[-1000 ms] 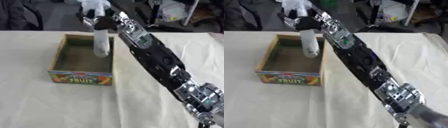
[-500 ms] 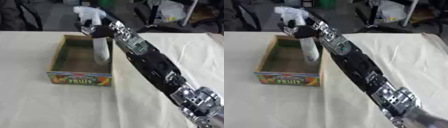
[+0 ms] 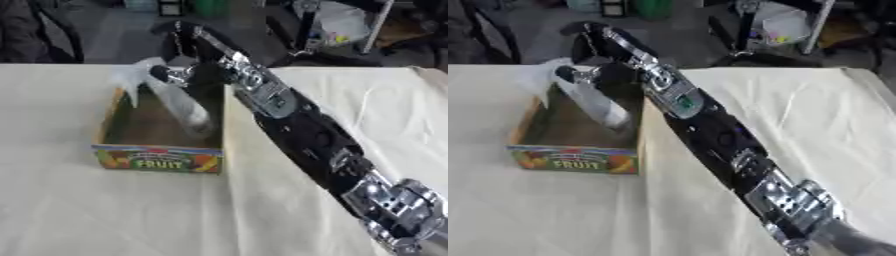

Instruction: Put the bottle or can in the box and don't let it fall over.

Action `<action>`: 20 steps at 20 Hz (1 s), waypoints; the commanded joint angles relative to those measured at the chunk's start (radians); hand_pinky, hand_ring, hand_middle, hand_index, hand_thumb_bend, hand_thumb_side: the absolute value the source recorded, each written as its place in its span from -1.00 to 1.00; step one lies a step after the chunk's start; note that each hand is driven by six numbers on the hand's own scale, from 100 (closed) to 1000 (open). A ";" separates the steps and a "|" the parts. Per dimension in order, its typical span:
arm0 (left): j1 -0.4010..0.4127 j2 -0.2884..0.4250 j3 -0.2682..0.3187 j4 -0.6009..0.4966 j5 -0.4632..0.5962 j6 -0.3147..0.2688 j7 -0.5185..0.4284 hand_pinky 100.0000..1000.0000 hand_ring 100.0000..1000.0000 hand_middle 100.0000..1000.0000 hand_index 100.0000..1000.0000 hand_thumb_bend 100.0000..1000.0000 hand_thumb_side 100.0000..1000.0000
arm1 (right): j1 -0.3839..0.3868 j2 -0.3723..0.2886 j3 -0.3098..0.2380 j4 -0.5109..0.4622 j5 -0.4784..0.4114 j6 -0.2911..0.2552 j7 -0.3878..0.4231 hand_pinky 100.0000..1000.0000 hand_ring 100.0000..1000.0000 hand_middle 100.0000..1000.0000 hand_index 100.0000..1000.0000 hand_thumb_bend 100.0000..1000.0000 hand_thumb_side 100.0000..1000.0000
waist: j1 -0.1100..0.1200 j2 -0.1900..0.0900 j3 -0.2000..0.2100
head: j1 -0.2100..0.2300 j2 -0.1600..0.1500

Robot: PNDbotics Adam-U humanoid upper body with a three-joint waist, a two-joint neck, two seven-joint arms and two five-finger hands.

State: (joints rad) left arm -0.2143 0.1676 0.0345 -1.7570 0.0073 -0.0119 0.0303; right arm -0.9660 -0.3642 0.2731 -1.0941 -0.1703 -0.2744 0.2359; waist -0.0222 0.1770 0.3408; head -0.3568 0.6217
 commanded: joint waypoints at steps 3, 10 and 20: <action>-0.011 0.007 0.004 -0.012 -0.001 -0.001 0.003 0.37 0.25 0.44 0.64 -0.14 0.47 | -0.014 -0.018 -0.011 0.011 0.014 -0.005 0.004 0.43 0.20 0.01 0.71 -0.11 -0.60 | 0.004 -0.011 -0.003 | 0.004 -0.006; -0.003 0.008 0.008 -0.011 -0.003 -0.001 0.007 0.37 0.25 0.44 0.64 -0.14 0.47 | 0.001 -0.045 -0.029 0.015 0.019 -0.004 -0.037 0.44 0.22 0.04 0.74 -0.14 -0.58 | 0.005 -0.016 -0.021 | 0.015 -0.001; 0.033 0.024 0.037 -0.016 -0.011 -0.003 0.037 0.37 0.25 0.43 0.63 -0.15 0.46 | 0.185 -0.244 -0.079 -0.306 -0.094 0.019 -0.081 0.50 0.36 0.20 0.85 -0.22 -0.57 | -0.006 -0.041 -0.133 | 0.115 0.019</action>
State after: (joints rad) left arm -0.1766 0.1693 0.0605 -1.7568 0.0016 -0.0137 0.0598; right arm -0.7702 -0.5499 0.2152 -1.3332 -0.2443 -0.2599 0.1586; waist -0.0311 0.1525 0.2029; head -0.2560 0.6351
